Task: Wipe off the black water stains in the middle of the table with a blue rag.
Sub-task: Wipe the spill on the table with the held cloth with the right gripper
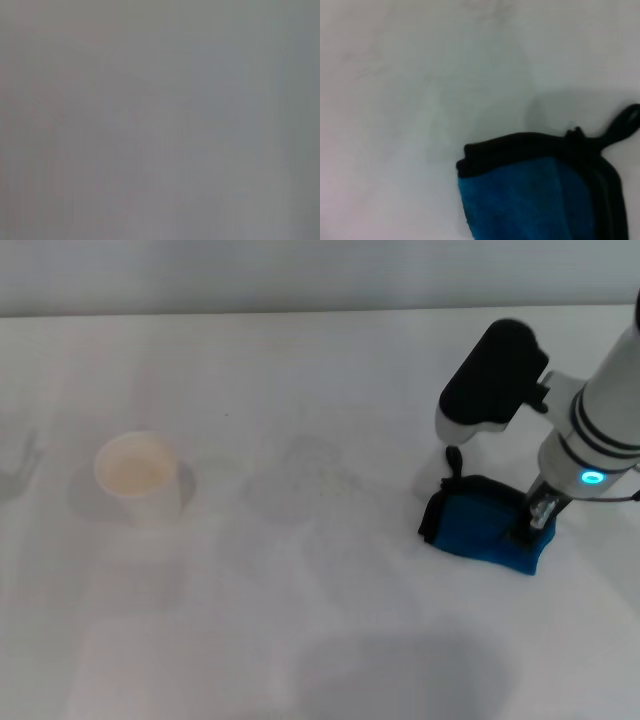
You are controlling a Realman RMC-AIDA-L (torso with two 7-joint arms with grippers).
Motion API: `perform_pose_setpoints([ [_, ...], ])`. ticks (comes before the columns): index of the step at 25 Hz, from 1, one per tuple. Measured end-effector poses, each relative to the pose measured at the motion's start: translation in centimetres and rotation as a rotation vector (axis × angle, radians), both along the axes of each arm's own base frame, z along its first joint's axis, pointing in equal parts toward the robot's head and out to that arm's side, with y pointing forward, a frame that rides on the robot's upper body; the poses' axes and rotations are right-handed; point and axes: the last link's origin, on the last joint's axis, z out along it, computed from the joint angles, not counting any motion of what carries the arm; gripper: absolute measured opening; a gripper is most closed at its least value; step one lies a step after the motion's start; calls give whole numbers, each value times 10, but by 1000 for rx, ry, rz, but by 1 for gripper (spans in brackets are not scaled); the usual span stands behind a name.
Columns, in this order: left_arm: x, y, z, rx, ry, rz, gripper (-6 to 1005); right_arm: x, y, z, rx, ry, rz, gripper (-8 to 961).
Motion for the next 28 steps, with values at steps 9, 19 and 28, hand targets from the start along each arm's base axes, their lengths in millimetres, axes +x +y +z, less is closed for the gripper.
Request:
perform_pose_setpoints([
  [9, 1, 3, 0, -1, 1, 4, 889, -12, -4, -9, -71, 114, 12, 90],
  [19, 2, 4, -1, -5, 3, -3, 889, -33, -3, -35, -84, 285, 56, 97],
  [28, 1, 2, -2, -8, 2, 1, 889, -4, 25, -12, 124, 245, -23, 104],
])
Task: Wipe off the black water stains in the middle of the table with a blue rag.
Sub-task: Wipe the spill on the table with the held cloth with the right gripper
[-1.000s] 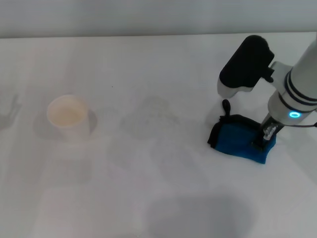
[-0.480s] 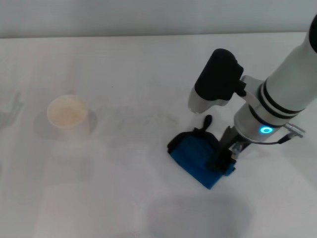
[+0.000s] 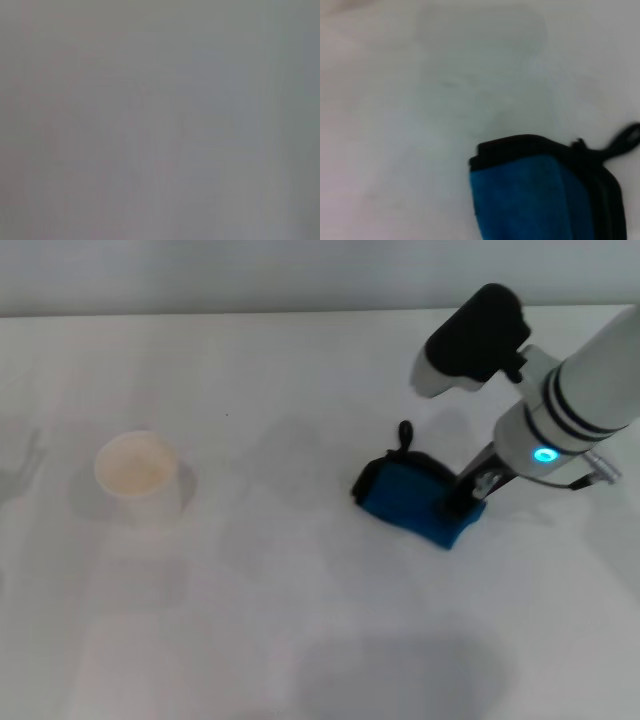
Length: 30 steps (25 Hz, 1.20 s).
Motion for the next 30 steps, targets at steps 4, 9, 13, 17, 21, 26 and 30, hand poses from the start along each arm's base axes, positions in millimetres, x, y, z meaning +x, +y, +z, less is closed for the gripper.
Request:
perform_pose_setpoints([
  [4, 0, 0, 0, 3, -2, 0, 889, 8, 5, 9, 35, -6, -29, 107],
  [9, 1, 2, 0, 3, -1, -4, 889, 22, 12, 28, 110, -24, -66, 110],
  [13, 2, 2, 0, 1, -2, -6, 889, 29, 15, 33, 133, -30, -83, 113],
  [17, 3, 2, -1, 0, -4, -8, 889, 35, 15, 34, 134, -39, -94, 116],
  [21, 3, 2, -1, 0, -6, -9, 889, 37, 15, 37, 143, -38, -101, 119],
  [26, 4, 2, -2, -3, -7, -11, 889, 42, 16, 42, 163, -47, -112, 122],
  [30, 4, 3, -2, -2, -6, -12, 889, 47, 18, 47, 187, -48, -129, 125],
])
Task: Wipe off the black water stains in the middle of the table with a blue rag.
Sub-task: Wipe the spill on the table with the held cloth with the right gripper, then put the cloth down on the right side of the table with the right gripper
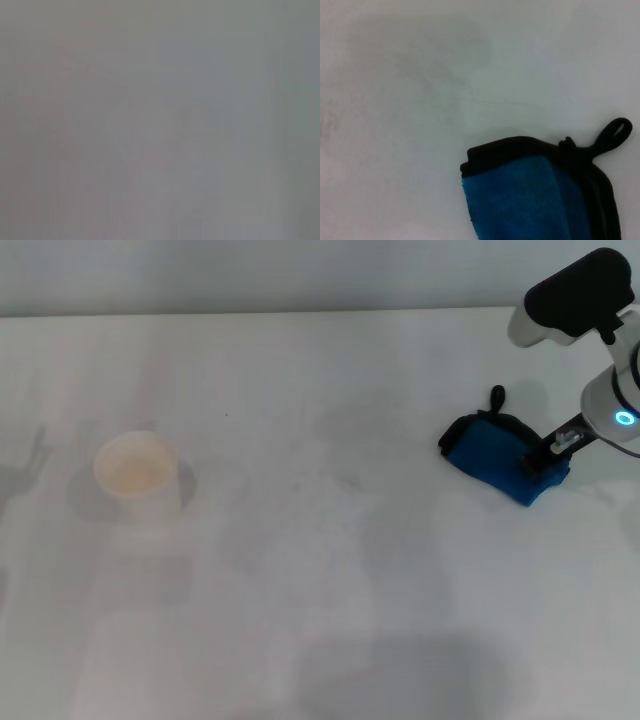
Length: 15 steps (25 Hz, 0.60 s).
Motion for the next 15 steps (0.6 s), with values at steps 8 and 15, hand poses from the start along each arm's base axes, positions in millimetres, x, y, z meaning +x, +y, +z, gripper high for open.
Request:
perform_pose_setpoints([
  [8, 1, 2, 1, 2, 3, -3, 889, 1, 1, -2, -11, 1, -4, 131],
  [15, 0, 2, 2, 3, 2, -1, 889, -3, 0, -7, -32, 42, 16, 136],
])
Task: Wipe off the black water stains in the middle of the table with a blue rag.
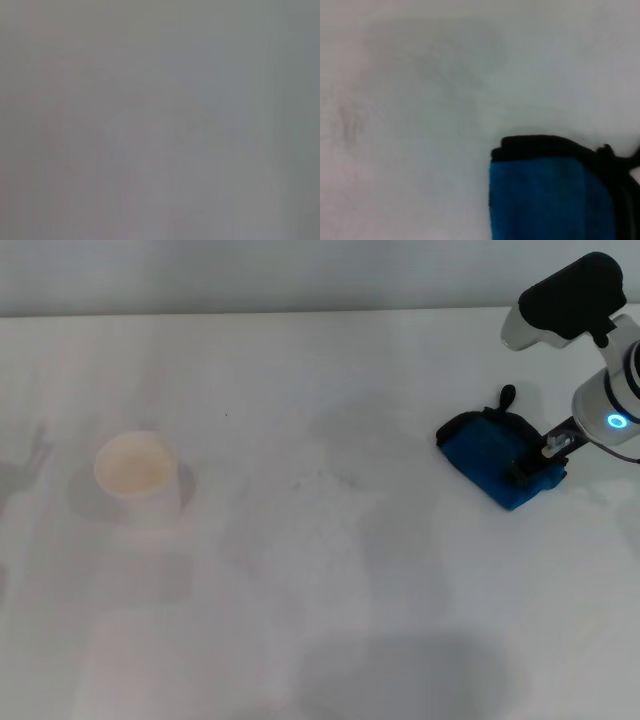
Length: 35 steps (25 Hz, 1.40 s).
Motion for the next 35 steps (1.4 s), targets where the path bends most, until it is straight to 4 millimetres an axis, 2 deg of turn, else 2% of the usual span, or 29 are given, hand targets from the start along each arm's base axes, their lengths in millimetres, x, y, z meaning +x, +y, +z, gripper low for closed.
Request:
perform_pose_setpoints([
  [3, -1, -1, 0, 1, -2, 3, 889, 0, 0, 0, -4, 1, 3, 138],
  [10, -2, -2, 0, 3, -5, 9, 889, -9, 4, 6, 13, 14, 31, 440],
  [14, -3, -3, 0, 3, -4, 11, 889, -15, 9, 24, 80, 46, 58, 611],
  [19, -3, -3, 1, 4, -1, 11, 889, -17, 16, 48, 174, 156, 114, 708],
  [23, -2, -1, 2, 5, 0, 6, 889, -4, 18, 71, 278, 292, 208, 726],
  [26, -1, 0, 2, 4, -1, 4, 889, 13, 16, 84, 381, 389, 276, 725],
  [30, -2, 0, 4, 7, 7, 6, 889, 40, 12, 93, 550, 508, 326, 724],
  [35, -3, 1, 5, 6, 11, 11, 889, 72, -3, 103, 798, 608, 383, 722],
])
